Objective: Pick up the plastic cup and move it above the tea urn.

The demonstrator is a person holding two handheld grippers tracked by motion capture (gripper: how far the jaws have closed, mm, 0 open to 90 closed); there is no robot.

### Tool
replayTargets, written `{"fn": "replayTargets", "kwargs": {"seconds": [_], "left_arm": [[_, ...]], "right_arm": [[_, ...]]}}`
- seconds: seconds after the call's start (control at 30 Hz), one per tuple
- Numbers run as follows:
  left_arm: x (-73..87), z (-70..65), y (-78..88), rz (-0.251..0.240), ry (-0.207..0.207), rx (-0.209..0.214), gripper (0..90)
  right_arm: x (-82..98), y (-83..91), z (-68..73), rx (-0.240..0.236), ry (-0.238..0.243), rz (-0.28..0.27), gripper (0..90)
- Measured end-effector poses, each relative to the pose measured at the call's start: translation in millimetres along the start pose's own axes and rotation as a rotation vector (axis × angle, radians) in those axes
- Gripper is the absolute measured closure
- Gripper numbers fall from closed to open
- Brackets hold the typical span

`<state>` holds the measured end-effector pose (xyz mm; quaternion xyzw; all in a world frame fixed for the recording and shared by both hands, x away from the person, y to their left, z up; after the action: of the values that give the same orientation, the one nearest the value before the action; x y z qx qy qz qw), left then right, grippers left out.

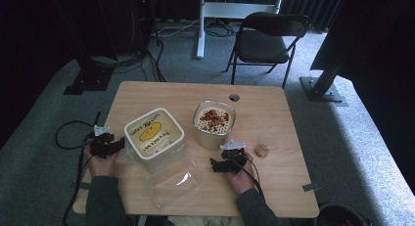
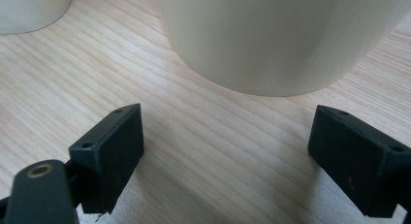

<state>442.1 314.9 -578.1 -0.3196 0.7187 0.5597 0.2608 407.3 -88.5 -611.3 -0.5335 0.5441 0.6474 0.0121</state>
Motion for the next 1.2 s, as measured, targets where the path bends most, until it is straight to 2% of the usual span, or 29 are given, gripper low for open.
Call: {"fn": "replayTargets", "kwargs": {"seconds": [0.13, 0.17, 0.2, 0.43, 1.03, 1.2], "left_arm": [[0.2, -0.2, -0.5, 0.000, -0.001, -0.003, 42.9], [0.3, -0.4, -1.2, 0.003, -0.002, -0.004, 43.0], [0.3, -0.6, -1.6, 0.004, -0.004, -0.004, 43.0], [0.9, -2.1, -3.3, 0.010, -0.014, -0.004, 42.9], [2.5, -7.2, -7.3, 0.025, -0.040, 0.001, 42.9], [2.5, -7.7, -8.0, 0.027, -0.041, 0.002, 42.9]], "right_arm": [[0.6, 1.9, 1.6, -0.007, 0.005, 0.000, 15.1], [0.8, 4.5, 2.9, -0.008, 0.000, 0.011, 22.7], [0.7, 5.6, 2.9, -0.007, 0.001, 0.010, 24.9], [2.4, 9.6, 2.1, 0.005, -0.009, 0.006, 33.4], [5.1, 13.1, 0.0, 0.018, -0.021, 0.007, 35.2], [1.3, 19.2, 0.9, 0.017, -0.020, -0.007, 36.0]]}}
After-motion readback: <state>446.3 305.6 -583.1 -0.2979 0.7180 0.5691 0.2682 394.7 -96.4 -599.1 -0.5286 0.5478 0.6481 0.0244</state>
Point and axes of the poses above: each handheld gripper's, and its own axes: y roughly backward along the jaws, x roughly out of its underside, z roughly to its left, the point moved 9 cm from there along -y, roughly forward along the jaws, and after that the axes turned 13 degrees about y, right-handed, at the moved point
